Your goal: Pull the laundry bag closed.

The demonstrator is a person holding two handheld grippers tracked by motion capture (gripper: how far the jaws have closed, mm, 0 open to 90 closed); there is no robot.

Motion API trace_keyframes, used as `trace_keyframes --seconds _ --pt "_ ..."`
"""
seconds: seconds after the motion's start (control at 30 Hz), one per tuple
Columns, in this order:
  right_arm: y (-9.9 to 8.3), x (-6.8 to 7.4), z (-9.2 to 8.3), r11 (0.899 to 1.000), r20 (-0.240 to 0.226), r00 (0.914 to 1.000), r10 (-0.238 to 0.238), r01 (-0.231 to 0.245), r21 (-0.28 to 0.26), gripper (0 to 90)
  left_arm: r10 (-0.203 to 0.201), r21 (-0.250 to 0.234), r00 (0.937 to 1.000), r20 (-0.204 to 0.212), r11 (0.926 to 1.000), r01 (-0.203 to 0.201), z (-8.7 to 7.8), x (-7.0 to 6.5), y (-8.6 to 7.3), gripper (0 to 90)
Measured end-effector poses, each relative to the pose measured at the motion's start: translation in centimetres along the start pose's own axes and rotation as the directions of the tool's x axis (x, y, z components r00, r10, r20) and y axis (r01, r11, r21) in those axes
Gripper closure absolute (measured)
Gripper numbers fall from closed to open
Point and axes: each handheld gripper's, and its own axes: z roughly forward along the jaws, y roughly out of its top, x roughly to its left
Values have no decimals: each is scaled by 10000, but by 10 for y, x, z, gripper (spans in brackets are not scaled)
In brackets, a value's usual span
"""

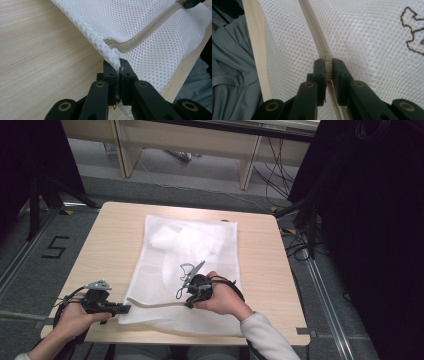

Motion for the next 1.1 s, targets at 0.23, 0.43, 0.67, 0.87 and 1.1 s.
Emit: trace_keyframes --seconds 0.23,0.43,0.67,0.87,1.1 --pt "-1 -1 -1 10000 -54 10000 -29 29 -14 827 -10 10 10000 19 10000 10 0 0 0 854" --pt "-2 1 -4 9995 35 9996 276 -277 150 827 -14 12 10000 11 10000 14 0 0 0 854" --pt "-5 -3 -4 9999 13 10000 -48 48 98 827 -26 41 10000 19 10000 26 0 0 0 854" --pt "-5 -3 -5 9999 -14 10000 12 -12 131 826 -44 24 10000 22 10000 44 0 0 0 854" --pt "-7 -3 -7 9999 -75 9999 93 -93 105 827 -66 -91 10000 -25 9999 65 0 0 0 854"
